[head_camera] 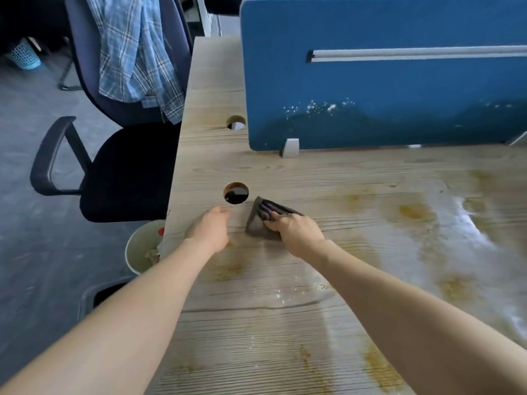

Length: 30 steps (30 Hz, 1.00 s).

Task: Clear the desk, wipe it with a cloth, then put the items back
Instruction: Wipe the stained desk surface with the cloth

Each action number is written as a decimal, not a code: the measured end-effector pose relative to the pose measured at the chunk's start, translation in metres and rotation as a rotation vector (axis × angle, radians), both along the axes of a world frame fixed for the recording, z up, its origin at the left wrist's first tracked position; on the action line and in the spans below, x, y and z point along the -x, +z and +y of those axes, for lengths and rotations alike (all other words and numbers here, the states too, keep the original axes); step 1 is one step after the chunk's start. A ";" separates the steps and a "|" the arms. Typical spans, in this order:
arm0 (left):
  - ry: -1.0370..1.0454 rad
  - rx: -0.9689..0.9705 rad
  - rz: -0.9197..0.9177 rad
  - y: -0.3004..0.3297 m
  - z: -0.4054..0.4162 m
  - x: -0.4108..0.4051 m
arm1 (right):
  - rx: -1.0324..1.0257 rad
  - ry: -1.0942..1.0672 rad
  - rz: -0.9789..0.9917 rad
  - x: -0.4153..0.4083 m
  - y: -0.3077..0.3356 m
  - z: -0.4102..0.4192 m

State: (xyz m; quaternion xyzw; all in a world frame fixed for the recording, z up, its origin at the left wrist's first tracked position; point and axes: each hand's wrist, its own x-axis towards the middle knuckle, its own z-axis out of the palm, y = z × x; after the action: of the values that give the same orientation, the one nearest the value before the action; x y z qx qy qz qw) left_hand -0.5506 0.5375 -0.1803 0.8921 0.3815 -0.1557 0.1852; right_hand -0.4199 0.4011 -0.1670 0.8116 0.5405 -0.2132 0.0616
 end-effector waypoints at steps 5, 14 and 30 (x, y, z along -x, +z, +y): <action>0.037 0.098 -0.133 0.019 -0.031 0.000 | -0.077 -0.255 0.299 0.004 0.028 -0.025; 0.119 0.516 -0.505 0.098 -0.072 -0.030 | -0.415 -0.651 1.325 -0.018 0.102 -0.096; 0.694 1.098 -0.887 0.214 -0.240 -0.145 | -0.614 -0.414 0.600 -0.076 0.184 -0.215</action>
State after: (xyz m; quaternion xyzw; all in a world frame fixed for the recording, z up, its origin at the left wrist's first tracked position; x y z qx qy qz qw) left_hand -0.4055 0.2976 0.0338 0.4816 0.3973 0.1155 0.7725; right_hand -0.3438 0.1861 0.0174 0.7854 0.3994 -0.2764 -0.3838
